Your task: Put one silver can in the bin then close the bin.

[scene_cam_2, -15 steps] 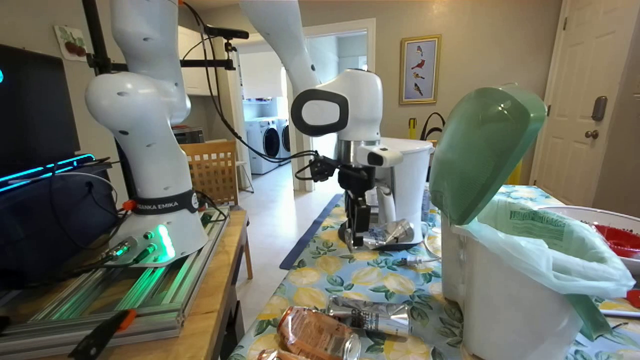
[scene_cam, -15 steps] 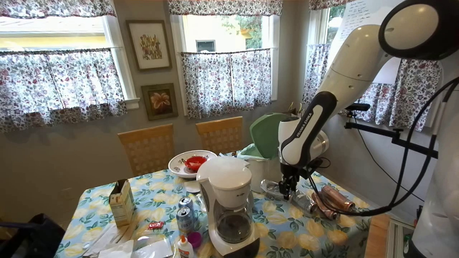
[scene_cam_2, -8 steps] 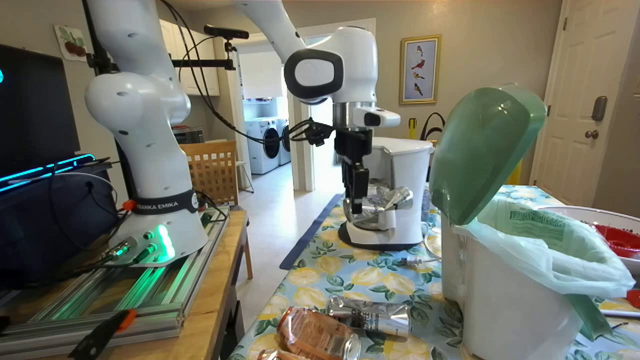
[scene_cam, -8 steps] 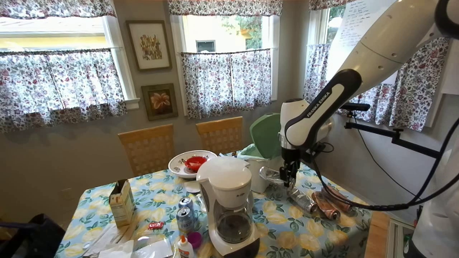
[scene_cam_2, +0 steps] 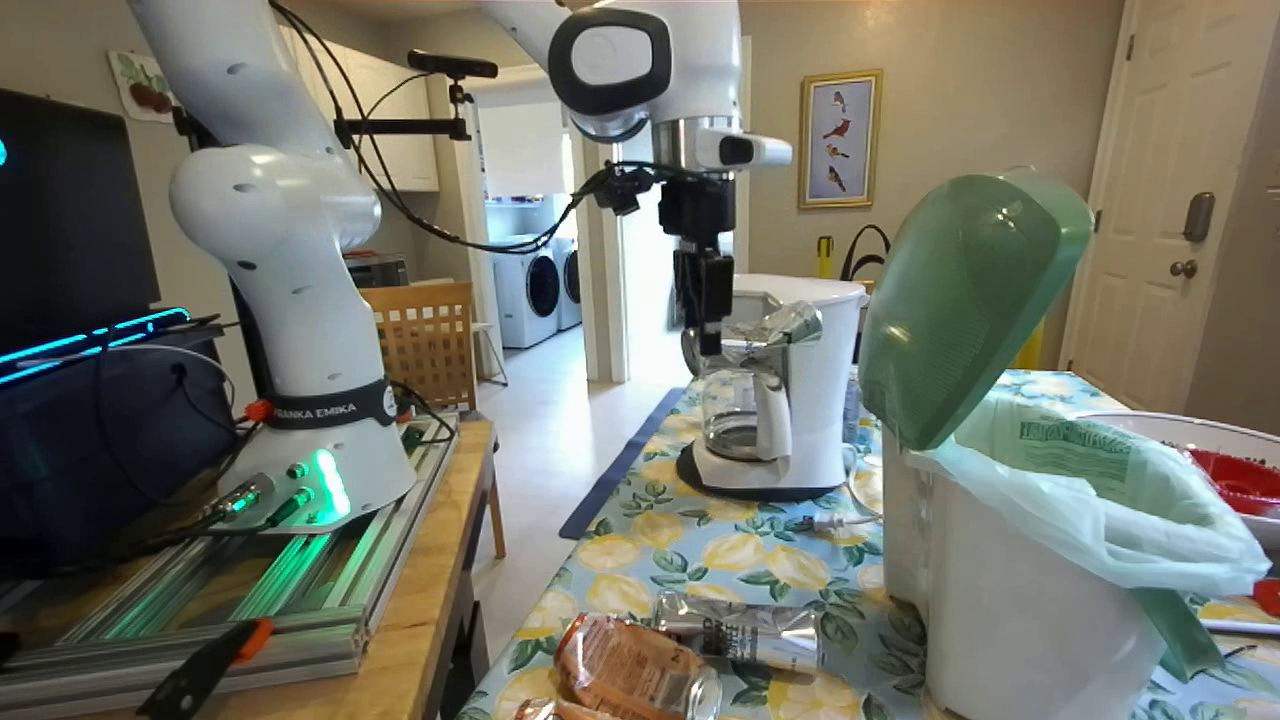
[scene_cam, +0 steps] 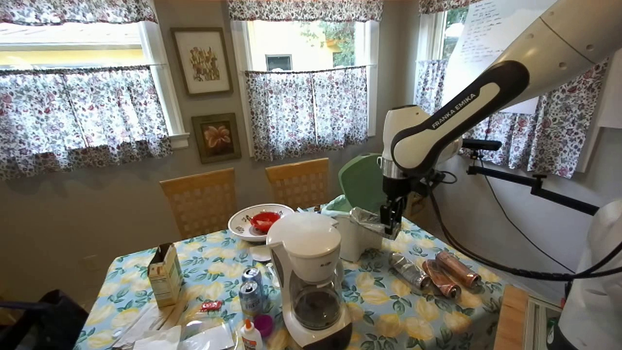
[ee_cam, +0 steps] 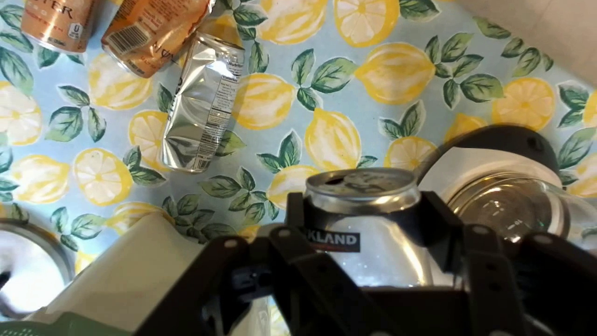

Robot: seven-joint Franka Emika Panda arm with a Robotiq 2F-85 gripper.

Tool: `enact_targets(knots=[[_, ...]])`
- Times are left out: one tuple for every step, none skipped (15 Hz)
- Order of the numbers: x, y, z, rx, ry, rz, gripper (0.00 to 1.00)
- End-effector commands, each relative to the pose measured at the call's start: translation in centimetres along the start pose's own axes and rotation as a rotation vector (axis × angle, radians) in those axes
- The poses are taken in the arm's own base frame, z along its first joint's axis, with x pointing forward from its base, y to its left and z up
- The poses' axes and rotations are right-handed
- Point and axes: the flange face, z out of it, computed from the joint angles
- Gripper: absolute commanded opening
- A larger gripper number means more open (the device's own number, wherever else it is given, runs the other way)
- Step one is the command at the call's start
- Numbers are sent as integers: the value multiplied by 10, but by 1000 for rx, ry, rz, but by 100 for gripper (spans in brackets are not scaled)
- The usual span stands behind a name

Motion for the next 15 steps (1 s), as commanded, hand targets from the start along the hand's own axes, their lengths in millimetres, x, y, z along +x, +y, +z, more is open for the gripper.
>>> enact_targets(knots=[[0,1,-38,-20,25,-39,37],[1,2,-48,-26,35,-43,37],[3,2,-58,-27,45,-46,37],[5,3,-68,-31,57,-49,37],[8,5,-79,-34,70,-49,37],[11,7,-90,-35,82,-46,37],[14,9,-100,-39,98,-36,37],[16,12,-112,-36,113,-29,37],[18,14,-123,-33,129,-22,37],[21,17,-134,-34,152,-10,37],[23,18,-144,-32,168,-2,37],[25,20,-155,-32,188,4,37],[28,22,-165,-38,207,9,37],[30,24,-174,-44,223,12,37],[31,26,-184,-52,241,18,37]])
